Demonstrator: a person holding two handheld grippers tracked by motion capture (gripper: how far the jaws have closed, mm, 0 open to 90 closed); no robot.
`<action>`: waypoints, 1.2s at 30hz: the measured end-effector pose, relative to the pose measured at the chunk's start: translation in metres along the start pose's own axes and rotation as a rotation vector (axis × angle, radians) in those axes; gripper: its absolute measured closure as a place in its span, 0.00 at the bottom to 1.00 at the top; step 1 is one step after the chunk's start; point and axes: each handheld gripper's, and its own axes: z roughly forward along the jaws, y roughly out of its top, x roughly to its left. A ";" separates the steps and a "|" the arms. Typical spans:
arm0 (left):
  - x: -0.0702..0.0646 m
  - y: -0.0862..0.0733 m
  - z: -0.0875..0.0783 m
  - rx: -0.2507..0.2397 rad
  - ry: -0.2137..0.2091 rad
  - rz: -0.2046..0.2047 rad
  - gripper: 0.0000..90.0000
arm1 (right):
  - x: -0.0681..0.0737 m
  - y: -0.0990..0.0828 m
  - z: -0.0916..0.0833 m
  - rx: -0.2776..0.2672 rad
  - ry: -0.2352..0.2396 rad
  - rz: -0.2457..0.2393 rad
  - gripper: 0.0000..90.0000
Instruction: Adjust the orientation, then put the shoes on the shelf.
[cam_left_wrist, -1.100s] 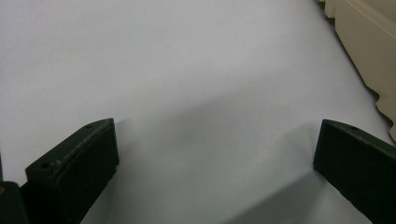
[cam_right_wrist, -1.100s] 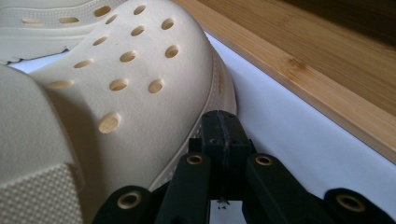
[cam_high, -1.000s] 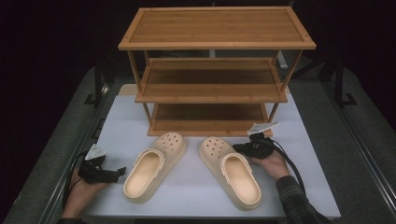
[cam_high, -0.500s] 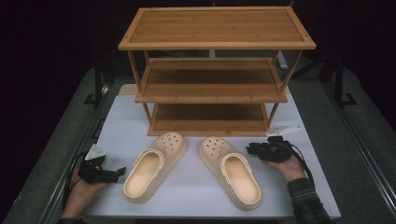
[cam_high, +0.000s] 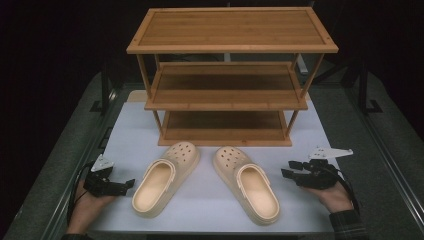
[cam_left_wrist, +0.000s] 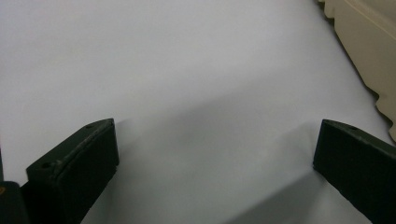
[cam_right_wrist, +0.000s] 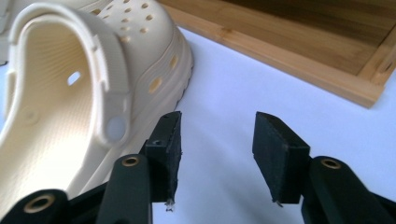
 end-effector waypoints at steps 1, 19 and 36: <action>0.000 0.000 0.000 0.001 0.003 0.000 0.00 | 0.001 -0.002 -0.002 0.000 -0.001 -0.002 0.56; -0.025 0.034 -0.043 -0.133 -0.082 0.057 0.16 | 0.027 0.006 -0.006 -0.036 0.062 -0.008 0.50; -0.063 0.062 -0.028 -0.162 -0.235 0.139 0.29 | 0.046 0.018 0.010 -0.045 0.111 -0.020 0.50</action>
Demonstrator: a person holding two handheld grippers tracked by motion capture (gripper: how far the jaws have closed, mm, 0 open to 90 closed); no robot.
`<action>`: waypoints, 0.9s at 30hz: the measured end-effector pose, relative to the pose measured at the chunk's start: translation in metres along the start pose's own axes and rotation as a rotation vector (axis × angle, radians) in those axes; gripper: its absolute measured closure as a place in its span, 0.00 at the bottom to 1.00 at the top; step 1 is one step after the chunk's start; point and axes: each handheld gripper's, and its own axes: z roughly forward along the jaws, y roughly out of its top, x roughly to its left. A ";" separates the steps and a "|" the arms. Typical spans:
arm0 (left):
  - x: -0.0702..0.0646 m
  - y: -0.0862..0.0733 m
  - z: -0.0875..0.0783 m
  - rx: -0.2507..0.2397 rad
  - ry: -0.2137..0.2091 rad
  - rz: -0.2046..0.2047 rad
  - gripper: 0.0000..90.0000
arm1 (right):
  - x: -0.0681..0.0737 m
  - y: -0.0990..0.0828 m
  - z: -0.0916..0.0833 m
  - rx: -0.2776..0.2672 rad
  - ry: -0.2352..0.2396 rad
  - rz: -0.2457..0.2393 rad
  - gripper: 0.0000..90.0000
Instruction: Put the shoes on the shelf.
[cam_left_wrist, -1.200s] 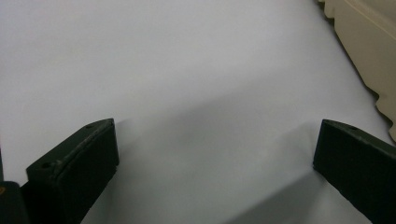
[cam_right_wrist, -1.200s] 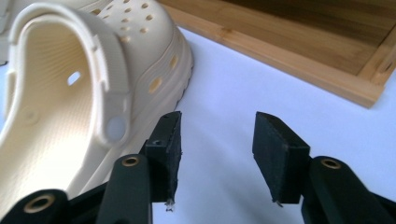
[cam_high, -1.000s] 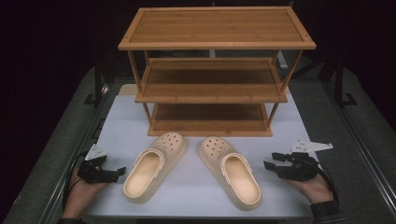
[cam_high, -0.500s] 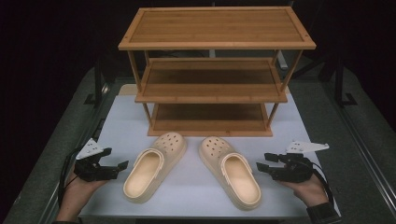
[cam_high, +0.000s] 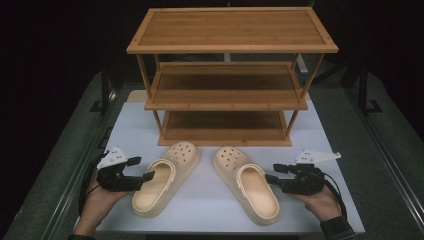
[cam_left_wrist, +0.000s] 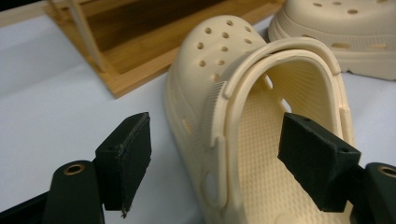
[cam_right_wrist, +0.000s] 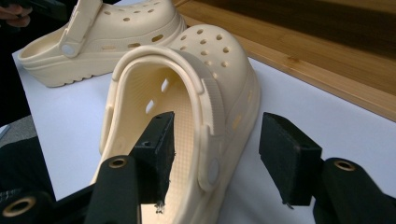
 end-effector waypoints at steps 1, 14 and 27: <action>0.000 0.001 0.003 0.002 -0.006 0.003 0.29 | 0.001 0.001 0.002 0.001 0.000 0.000 0.50; 0.004 0.011 0.027 0.013 -0.055 0.028 0.42 | 0.006 0.014 0.037 0.031 -0.001 -0.012 0.53; 0.001 0.012 0.037 0.021 -0.002 0.042 0.66 | 0.003 0.014 0.050 0.054 -0.011 -0.053 0.69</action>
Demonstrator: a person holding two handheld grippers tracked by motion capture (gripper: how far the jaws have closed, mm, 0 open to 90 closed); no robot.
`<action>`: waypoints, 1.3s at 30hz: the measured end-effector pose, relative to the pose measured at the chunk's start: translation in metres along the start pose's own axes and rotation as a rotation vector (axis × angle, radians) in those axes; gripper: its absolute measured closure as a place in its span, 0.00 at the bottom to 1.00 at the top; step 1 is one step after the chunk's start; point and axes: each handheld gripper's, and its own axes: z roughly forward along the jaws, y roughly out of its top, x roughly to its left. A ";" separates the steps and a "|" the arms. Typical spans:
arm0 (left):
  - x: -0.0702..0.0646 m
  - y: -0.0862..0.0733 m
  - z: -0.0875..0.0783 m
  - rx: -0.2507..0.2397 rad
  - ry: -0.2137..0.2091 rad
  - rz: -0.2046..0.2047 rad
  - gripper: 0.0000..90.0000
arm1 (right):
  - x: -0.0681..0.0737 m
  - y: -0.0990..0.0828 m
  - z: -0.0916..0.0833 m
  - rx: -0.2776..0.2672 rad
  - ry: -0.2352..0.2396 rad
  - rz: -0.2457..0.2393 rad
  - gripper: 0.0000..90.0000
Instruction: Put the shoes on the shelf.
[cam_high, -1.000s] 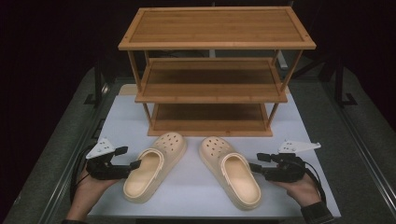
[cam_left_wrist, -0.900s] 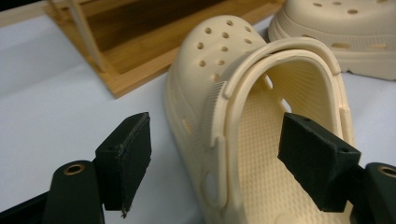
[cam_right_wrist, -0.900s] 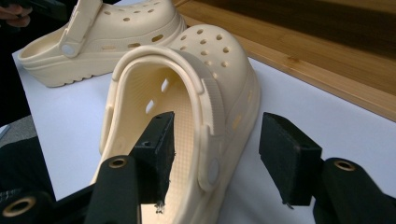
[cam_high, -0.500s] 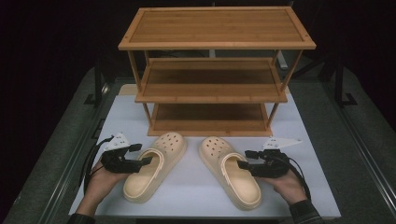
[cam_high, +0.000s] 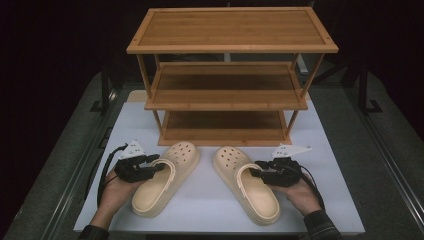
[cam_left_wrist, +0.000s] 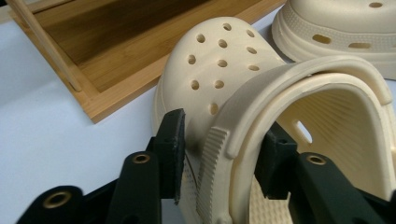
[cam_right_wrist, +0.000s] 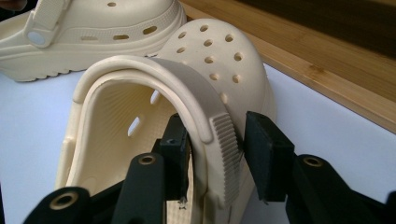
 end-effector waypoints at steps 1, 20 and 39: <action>0.000 0.000 0.000 0.000 0.000 0.000 0.69 | 0.000 0.000 0.000 0.000 0.000 0.000 0.69; -0.014 0.012 -0.007 -0.021 0.061 0.012 0.84 | -0.003 0.002 -0.016 -0.058 -0.113 -0.049 0.84; -0.016 0.054 0.029 -0.045 0.078 -0.002 0.84 | -0.042 0.027 -0.023 -0.121 -0.222 -0.008 0.84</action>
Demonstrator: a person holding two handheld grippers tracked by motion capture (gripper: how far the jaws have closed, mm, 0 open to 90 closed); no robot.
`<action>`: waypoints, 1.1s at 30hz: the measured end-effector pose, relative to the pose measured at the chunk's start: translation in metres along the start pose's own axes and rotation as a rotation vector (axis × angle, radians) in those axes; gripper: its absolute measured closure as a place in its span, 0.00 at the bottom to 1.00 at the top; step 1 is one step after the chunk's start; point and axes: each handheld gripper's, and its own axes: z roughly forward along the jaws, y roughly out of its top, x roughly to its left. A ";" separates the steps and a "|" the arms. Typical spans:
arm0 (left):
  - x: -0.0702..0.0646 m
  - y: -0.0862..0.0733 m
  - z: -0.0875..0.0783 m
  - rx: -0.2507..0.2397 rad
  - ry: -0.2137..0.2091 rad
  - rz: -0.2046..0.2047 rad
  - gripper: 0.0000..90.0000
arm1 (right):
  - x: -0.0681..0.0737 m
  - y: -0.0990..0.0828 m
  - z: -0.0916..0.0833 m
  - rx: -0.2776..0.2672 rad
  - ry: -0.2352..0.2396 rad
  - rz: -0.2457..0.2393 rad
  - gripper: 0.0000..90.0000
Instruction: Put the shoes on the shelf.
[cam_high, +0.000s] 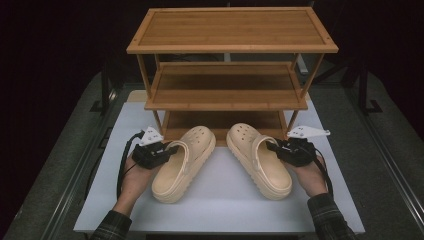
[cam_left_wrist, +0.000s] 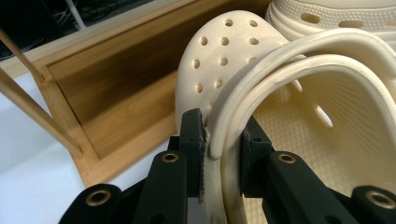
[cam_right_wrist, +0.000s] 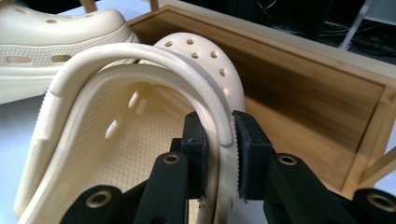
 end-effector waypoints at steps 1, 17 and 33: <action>0.001 0.001 0.002 0.003 0.000 -0.002 0.84 | -0.002 0.001 0.002 0.000 -0.008 -0.001 0.84; 0.006 0.021 0.043 0.024 0.050 0.025 0.84 | -0.022 0.015 0.031 -0.007 -0.064 0.020 0.84; 0.008 0.037 0.078 0.017 0.141 -0.007 0.84 | -0.023 0.029 0.060 0.007 -0.124 0.016 0.84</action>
